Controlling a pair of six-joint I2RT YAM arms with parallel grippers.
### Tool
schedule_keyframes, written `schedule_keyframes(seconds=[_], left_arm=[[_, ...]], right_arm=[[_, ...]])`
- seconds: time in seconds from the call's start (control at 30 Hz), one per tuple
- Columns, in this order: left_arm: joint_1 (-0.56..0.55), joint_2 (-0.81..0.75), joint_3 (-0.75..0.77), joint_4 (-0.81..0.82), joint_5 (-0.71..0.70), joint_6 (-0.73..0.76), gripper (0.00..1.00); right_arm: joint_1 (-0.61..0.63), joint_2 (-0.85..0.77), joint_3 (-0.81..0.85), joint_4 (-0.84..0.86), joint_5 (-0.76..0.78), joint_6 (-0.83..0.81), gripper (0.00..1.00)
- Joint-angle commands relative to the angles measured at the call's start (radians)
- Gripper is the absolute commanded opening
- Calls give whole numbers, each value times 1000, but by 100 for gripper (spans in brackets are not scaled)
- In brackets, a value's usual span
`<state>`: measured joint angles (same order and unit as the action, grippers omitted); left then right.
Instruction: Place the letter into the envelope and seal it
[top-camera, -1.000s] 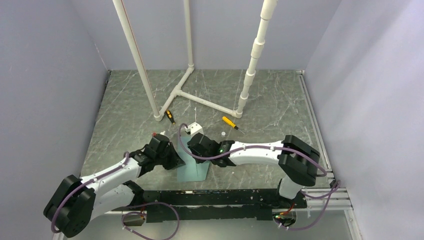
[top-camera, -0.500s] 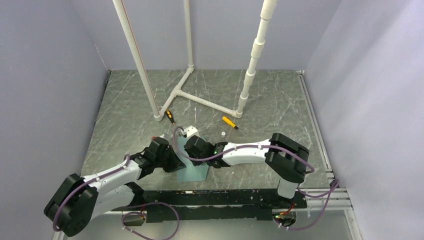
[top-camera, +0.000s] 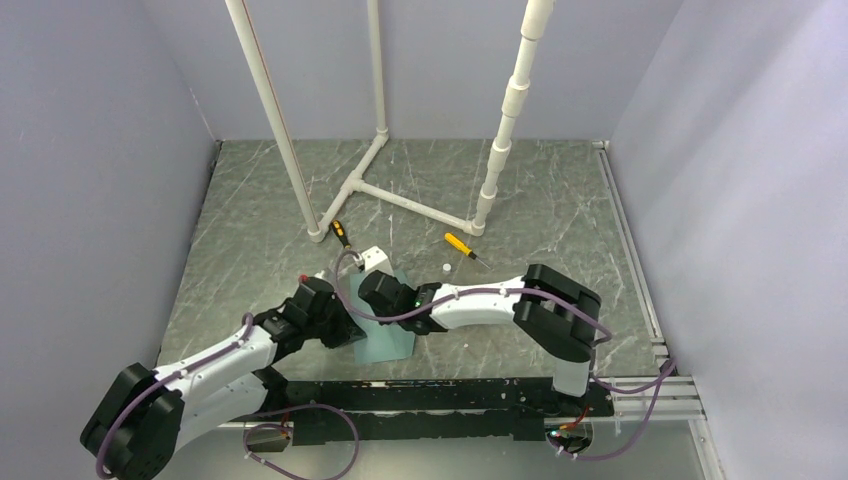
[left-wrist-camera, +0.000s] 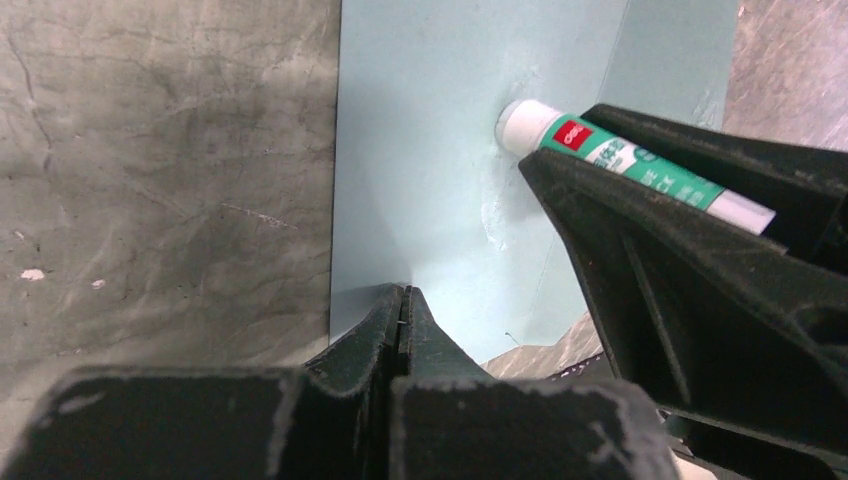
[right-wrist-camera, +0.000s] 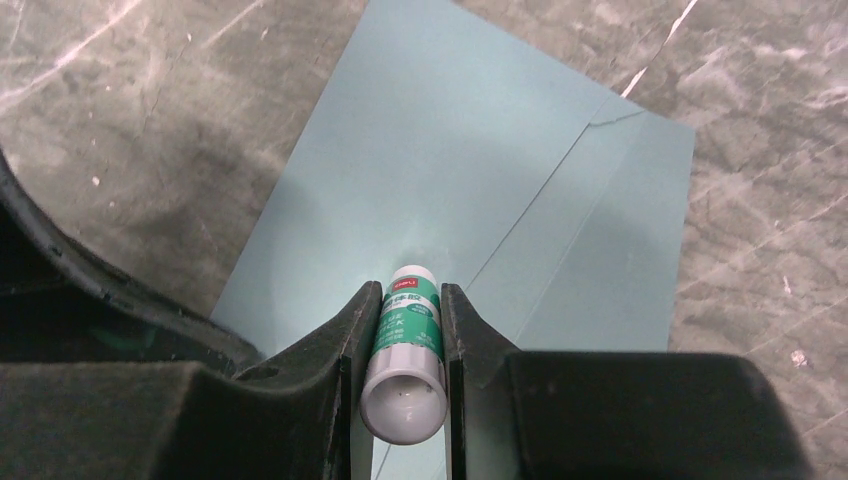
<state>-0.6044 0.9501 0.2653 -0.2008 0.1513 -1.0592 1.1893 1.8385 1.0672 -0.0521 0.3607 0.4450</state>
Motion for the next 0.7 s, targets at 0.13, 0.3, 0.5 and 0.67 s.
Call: schedule_keyframes(seconds=[0.13,0.3,0.5,0.67], left_arm=[[0,17,-13,-28,-49,23,2],[0,50,-19,1,-68,-12,2],[1,52,-34,14,-105,-62,2],[0,21,-48,-2,-130,-88,3]], right_arm=[[-15,41,116,-192,55,61,0],[-5,10,62,-255,-46,117,0],[28,-19,22,-251,-158,132,0],[32,-25,27,-295,-172,161,0]])
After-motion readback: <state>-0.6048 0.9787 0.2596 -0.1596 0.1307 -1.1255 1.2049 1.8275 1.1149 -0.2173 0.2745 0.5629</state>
